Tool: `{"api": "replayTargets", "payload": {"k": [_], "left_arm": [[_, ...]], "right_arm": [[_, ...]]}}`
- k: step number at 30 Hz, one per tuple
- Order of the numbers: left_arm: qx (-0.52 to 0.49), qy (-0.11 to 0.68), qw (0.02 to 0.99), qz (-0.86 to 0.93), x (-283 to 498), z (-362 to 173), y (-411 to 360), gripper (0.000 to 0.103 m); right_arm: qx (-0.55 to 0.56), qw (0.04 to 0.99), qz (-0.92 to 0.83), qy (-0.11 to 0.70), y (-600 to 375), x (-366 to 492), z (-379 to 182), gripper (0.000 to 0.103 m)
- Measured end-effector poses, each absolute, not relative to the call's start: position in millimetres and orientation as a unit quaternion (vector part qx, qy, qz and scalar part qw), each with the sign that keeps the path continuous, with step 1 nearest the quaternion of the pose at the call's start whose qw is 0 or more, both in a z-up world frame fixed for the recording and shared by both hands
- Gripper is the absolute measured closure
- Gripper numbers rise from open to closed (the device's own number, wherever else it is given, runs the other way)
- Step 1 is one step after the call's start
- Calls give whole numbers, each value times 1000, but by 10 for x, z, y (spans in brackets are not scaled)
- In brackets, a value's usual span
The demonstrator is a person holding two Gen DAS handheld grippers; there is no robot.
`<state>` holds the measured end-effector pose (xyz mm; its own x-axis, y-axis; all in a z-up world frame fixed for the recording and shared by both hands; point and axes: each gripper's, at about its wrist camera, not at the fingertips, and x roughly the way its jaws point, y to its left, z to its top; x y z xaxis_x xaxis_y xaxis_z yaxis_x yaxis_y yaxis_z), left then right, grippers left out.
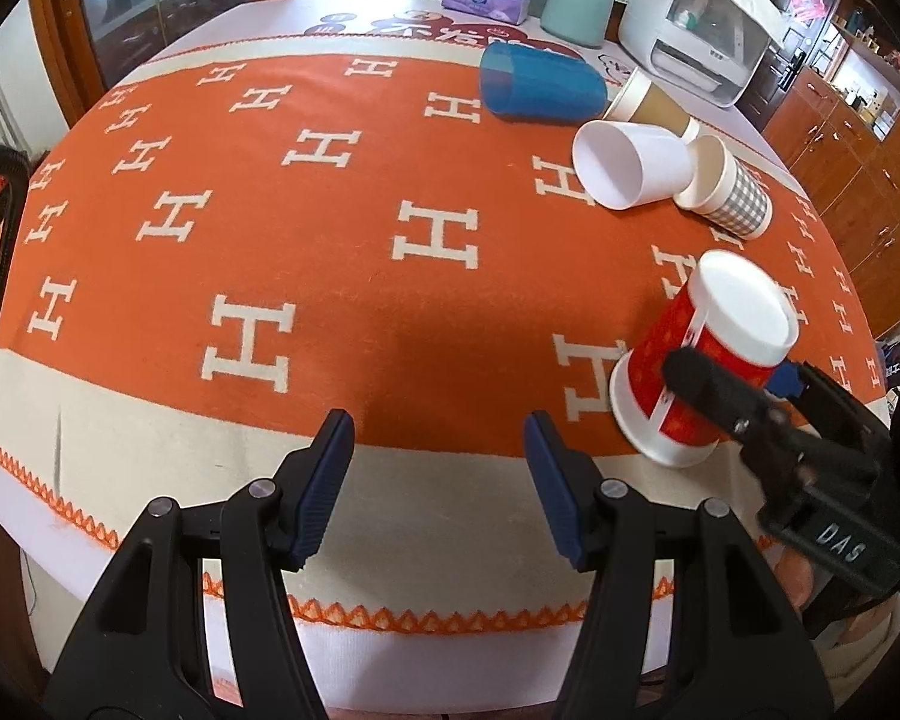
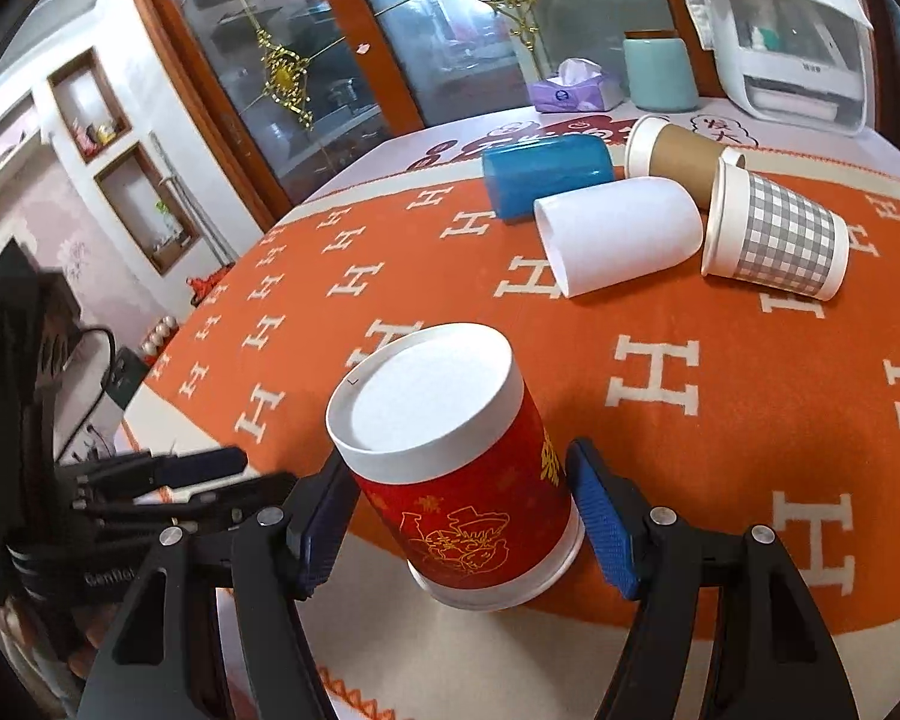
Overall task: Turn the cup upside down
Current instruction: 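Rotate the red cup rim-down with the right tool and lower it to the table, then set the red cup upside down and open the right tool's fingers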
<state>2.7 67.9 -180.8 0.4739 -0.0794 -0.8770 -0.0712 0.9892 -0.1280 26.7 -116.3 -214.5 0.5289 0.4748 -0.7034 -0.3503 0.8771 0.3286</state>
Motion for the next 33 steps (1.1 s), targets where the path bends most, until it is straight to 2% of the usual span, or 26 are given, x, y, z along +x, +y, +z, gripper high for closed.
{"api": "replayTargets", "payload": {"k": [3, 5, 7, 21, 33], "left_arm": [[-70, 513, 855, -5, -2, -1799, 661, 47], [-68, 513, 855, -7, -18, -1794, 644, 47], [-65, 513, 856, -8, -31, -1784, 631, 47], [-50, 493, 869, -16, -236, -1558, 509, 47], [-29, 460, 887, -35, -523, -1133, 300, 47]], "right_arm": [[79, 867, 236, 431, -1187, 189, -2170, 29], [84, 868, 235, 429, -1216, 150, -2149, 20], [83, 872, 231, 423, -1243, 111, -2115, 18], [122, 877, 198, 420, -1559, -397, -1663, 17], [150, 864, 176, 448, -1692, -776, -1227, 14]]}}
